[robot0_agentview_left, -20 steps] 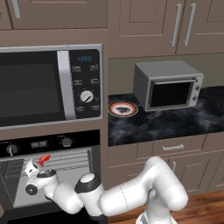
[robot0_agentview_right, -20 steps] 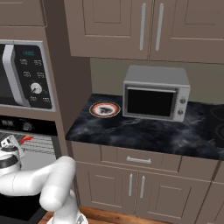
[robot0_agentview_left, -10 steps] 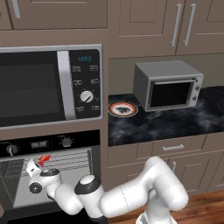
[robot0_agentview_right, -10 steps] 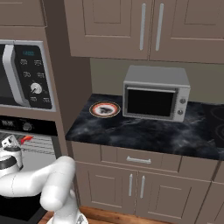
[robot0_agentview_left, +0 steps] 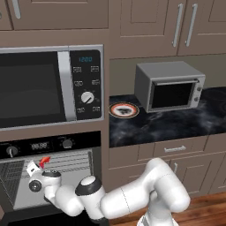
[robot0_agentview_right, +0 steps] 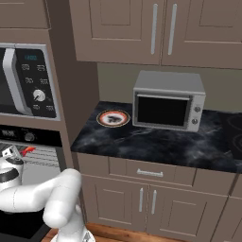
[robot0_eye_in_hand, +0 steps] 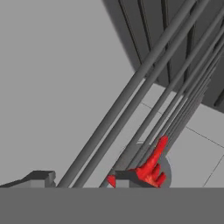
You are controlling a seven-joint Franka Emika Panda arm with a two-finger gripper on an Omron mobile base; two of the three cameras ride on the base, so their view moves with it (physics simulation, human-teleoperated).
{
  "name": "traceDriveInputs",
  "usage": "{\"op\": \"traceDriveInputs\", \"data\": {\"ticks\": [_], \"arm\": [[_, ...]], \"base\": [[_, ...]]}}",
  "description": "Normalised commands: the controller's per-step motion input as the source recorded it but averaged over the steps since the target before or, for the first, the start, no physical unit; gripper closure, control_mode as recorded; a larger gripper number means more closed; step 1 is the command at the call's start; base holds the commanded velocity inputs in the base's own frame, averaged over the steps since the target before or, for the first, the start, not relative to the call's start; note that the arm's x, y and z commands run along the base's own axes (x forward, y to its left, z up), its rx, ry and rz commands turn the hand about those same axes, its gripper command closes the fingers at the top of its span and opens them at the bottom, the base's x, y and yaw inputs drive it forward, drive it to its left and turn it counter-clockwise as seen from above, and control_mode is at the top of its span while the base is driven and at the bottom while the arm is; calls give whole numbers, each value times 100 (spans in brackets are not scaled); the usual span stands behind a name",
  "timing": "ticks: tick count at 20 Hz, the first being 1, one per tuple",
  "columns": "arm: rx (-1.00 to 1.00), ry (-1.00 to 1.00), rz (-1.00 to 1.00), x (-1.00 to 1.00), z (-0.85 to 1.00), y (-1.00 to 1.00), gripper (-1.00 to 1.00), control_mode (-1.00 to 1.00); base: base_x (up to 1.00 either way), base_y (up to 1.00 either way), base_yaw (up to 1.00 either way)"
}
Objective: Take the fish from the oven and place it on the plate on the counter.
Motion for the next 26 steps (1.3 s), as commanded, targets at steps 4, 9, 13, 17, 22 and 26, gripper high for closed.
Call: {"op": "traceDriveInputs", "data": {"ticks": [4, 9, 13, 17, 22, 26], "arm": [[2, 0, 0, 0, -39, 0, 100, -100], [3, 0, 0, -9, -40, 0, 100, -100], [1, 0, 0, -30, -41, 0, 100, -100], [0, 0, 0, -44, -37, 0, 100, -100], [1, 0, 0, -60, -39, 0, 100, -100], [0, 0, 0, -69, -47, 0, 100, -100]], "base": [[0, 0, 0], [0, 0, 0], [0, 0, 0], [0, 0, 0], [0, 0, 0], [0, 0, 0]]}}
